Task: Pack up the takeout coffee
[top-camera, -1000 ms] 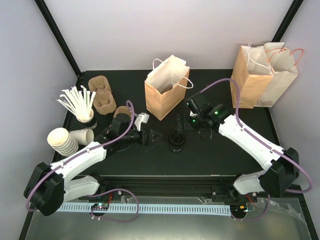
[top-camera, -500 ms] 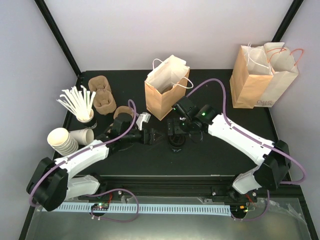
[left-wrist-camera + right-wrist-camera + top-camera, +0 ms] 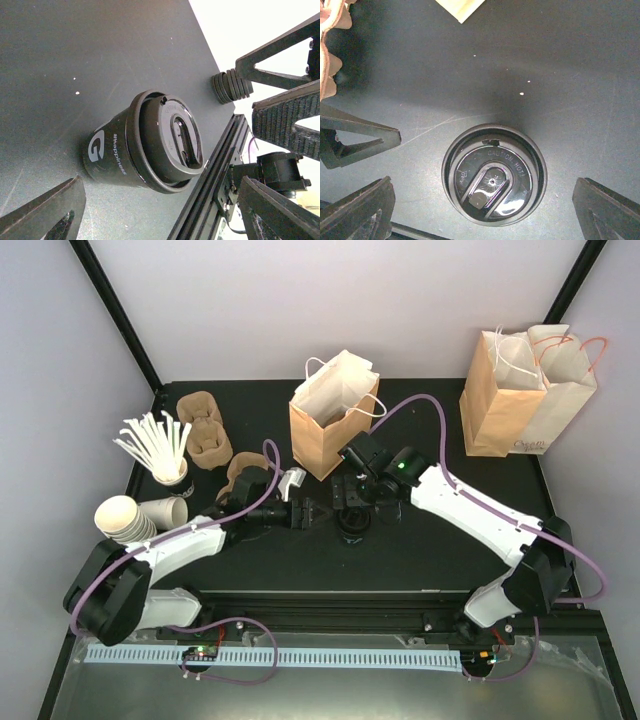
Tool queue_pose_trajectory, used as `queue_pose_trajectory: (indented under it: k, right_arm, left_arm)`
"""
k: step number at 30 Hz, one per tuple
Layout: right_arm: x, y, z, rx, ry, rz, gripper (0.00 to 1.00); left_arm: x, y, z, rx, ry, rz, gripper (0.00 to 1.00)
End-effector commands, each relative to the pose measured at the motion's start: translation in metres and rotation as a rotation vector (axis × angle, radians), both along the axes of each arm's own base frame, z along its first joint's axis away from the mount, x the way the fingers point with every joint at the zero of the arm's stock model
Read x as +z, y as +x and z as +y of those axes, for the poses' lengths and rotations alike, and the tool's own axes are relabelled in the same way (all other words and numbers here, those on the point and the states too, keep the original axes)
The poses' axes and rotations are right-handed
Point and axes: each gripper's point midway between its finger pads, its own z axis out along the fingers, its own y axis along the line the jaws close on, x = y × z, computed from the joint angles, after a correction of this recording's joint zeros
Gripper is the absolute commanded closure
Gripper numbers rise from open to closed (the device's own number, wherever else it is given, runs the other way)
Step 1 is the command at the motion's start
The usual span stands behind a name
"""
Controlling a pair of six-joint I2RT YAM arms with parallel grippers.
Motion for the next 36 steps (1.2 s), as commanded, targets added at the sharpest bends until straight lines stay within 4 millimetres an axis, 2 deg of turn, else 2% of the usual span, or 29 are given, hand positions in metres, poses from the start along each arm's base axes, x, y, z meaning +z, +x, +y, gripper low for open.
queue_pose_trajectory:
  k: [1,10,14,19,24,32,36]
  right_arm:
    - [0.004,0.004,-0.002,-0.025,-0.015,-0.014,0.00]
    - [0.004,0.003,-0.002,-0.035,-0.022,-0.005,0.00]
    - [0.000,0.002,-0.001,-0.044,-0.030,0.010,0.01]
    - [-0.005,0.000,0.001,-0.040,-0.047,0.026,0.04]
    - [-0.019,0.000,-0.002,-0.055,-0.093,0.060,0.06]
    - [-0.042,-0.003,0.009,-0.057,-0.066,0.119,0.13]
    - [-0.048,-0.004,0.005,-0.080,-0.088,0.129,0.15]
  left_arm:
    - [0.010,0.001,-0.006,-0.024,-0.040,-0.021,0.14]
    - [0.011,0.002,-0.006,-0.024,-0.044,-0.023,0.18]
    - [0.002,0.004,-0.008,-0.024,-0.038,0.006,0.19]
    - [-0.004,0.006,-0.012,-0.035,-0.040,0.033,0.25]
    - [-0.008,0.006,-0.019,-0.061,-0.046,0.060,0.35]
    - [-0.014,0.011,-0.027,-0.067,-0.066,0.089,0.45]
    - [-0.015,0.014,-0.030,-0.065,-0.075,0.100,0.48]
